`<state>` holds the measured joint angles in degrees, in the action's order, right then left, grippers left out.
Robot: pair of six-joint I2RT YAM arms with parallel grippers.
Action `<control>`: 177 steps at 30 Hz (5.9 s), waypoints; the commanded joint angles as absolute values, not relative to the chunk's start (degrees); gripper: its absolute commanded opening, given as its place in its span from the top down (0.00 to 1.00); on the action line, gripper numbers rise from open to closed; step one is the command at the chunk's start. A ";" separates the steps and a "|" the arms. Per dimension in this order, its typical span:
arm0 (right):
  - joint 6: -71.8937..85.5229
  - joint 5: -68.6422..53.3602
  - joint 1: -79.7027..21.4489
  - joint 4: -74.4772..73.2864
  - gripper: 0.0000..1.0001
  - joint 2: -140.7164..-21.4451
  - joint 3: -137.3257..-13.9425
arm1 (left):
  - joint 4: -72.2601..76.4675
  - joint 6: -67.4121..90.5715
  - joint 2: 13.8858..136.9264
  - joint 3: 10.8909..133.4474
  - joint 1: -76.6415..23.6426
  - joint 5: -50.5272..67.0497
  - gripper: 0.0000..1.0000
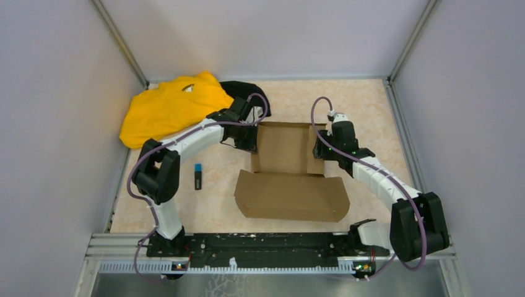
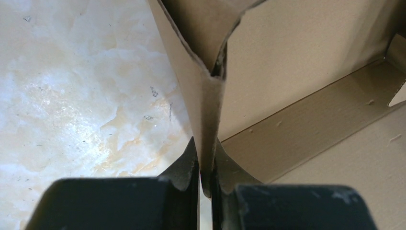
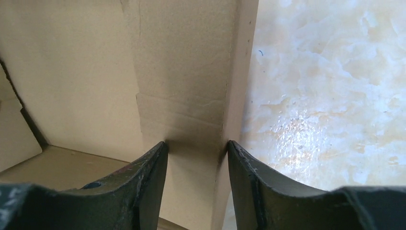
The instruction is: Fold the paper box
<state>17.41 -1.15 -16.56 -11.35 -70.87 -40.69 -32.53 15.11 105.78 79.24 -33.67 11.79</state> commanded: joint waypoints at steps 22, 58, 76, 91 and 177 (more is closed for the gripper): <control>14.90 24.14 -25.30 -13.39 0.59 -70.01 -40.42 | -23.30 10.80 94.11 73.90 -36.97 16.29 0.94; 13.12 9.11 -25.40 2.68 0.42 -57.38 -26.45 | -24.28 10.77 86.65 69.50 -40.17 14.98 0.87; 15.13 21.45 -25.40 -7.20 0.51 -64.83 -33.35 | -27.40 10.77 85.08 72.67 -40.09 17.38 0.76; 14.63 8.16 -25.40 4.59 0.45 -58.50 -26.30 | -29.36 12.55 81.49 75.97 -40.08 19.17 0.76; 23.42 -16.15 -19.34 24.51 0.17 -49.10 -20.11 | -36.23 10.81 79.86 69.97 -40.96 16.30 0.73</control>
<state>22.96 -12.05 -17.89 16.34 -50.74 -18.87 -39.46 9.87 78.35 70.98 -39.99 11.53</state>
